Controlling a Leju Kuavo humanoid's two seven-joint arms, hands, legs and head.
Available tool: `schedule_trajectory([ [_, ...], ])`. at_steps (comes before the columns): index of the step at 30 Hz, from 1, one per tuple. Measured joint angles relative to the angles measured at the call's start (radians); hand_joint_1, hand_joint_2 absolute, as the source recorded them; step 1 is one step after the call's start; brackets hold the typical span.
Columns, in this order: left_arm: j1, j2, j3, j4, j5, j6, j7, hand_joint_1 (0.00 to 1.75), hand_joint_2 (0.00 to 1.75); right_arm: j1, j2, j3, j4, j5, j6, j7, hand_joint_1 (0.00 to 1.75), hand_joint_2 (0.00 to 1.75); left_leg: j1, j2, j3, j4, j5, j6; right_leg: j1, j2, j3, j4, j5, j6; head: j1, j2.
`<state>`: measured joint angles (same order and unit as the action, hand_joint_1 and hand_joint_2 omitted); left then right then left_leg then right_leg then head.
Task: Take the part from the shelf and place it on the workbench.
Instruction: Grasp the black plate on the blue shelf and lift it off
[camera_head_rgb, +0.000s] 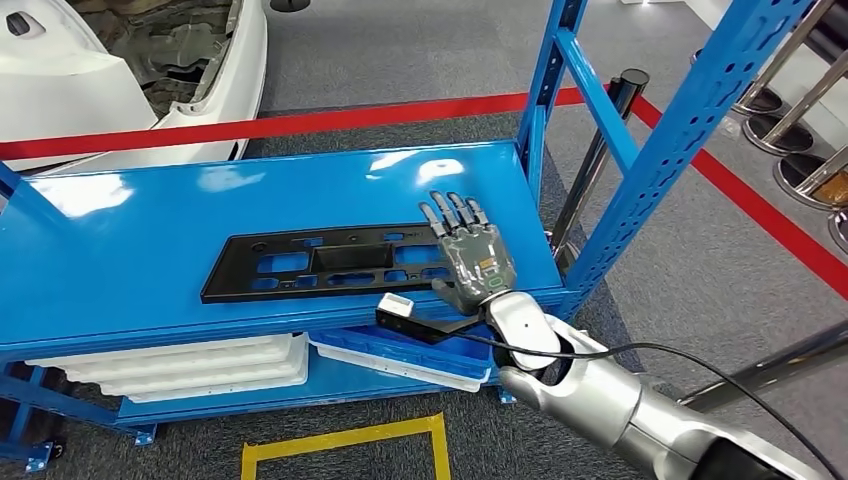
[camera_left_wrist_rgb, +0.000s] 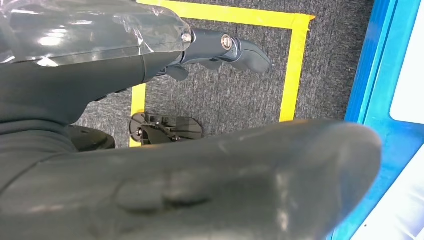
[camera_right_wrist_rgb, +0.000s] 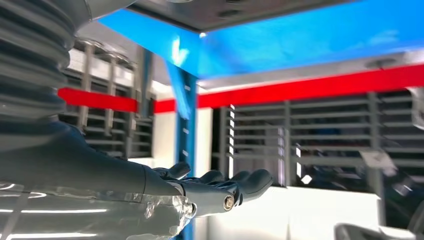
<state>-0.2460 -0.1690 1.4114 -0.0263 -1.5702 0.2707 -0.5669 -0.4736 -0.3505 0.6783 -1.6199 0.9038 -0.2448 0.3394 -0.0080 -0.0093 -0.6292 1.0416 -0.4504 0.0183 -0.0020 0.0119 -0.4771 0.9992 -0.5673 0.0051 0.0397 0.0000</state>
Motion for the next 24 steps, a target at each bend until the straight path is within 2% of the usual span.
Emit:
schedule_trajectory([
  [2,0.0,0.0,0.0,0.0,0.0,-0.002,0.0,0.0,0.0,0.006,-0.015,-0.02,0.006,-0.057,0.011,-0.033,0.0,1.75,0.0,0.0,0.0,0.0,0.0,0.0,0.0,0.0,0.0,0.0,0.0,0.0,0.0,0.0],
  [6,0.0,0.0,0.0,0.0,0.0,-0.007,0.0,0.0,0.0,0.008,-0.033,-0.049,0.037,-0.28,0.039,-0.139,0.0,1.75,0.0,0.0,0.0,0.0,0.0,0.0,0.0,0.0,0.0,0.0,0.0,0.0,0.0,0.0],
  [9,0.0,0.0,0.0,0.0,0.0,-0.01,0.0,0.0,0.0,0.007,-0.04,-0.057,0.069,-0.375,0.035,-0.178,0.0,1.75,0.0,0.0,0.001,0.0,0.0,0.0,0.0,0.0,0.001,0.0,0.0,0.0,0.0,0.0],
  [24,0.001,0.0,0.003,0.0,0.0,-0.014,0.002,0.0,0.0,-0.034,-0.068,-0.061,0.193,-0.457,0.001,-0.218,0.0,1.75,0.0,0.0,0.001,0.0,0.0,0.0,0.0,-0.001,0.001,0.0,0.0,0.0,0.0,0.0],
])
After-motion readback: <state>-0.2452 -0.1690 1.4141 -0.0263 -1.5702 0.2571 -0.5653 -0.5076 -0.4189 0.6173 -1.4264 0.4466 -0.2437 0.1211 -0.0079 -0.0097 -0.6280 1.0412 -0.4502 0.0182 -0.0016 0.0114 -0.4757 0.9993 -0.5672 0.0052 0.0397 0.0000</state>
